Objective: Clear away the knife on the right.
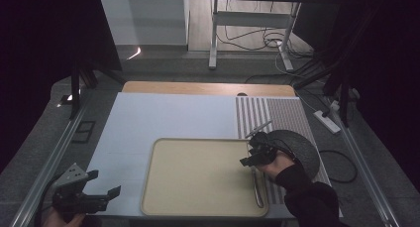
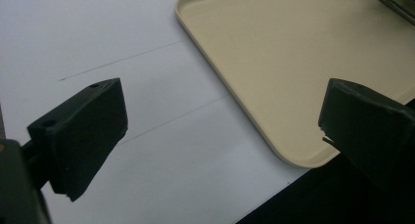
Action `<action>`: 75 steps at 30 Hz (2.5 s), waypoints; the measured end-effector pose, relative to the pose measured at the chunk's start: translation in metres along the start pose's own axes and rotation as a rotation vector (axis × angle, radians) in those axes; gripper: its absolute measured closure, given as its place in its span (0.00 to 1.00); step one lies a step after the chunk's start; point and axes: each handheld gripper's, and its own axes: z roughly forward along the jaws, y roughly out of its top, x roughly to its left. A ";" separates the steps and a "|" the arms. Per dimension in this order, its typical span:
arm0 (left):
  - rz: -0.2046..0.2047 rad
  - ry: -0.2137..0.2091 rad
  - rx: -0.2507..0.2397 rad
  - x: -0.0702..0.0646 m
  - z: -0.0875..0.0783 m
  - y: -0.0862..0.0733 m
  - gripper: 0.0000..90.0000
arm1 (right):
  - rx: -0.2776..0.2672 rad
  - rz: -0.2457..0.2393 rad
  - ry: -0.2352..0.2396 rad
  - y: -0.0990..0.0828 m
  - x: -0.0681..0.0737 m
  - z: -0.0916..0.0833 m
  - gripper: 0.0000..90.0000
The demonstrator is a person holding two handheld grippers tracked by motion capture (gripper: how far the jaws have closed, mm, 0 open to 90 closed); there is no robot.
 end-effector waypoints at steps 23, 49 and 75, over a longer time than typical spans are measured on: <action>0.000 0.000 0.000 0.000 0.000 0.000 0.04 | -0.113 0.034 -0.042 -0.028 -0.001 -0.015 0.01; -0.003 -0.001 -0.002 0.001 0.000 0.000 0.04 | -0.235 0.148 -0.150 -0.087 0.002 -0.057 0.00; -0.012 0.000 -0.002 0.001 0.000 0.000 0.04 | -0.274 0.202 -0.200 -0.121 0.006 -0.085 0.00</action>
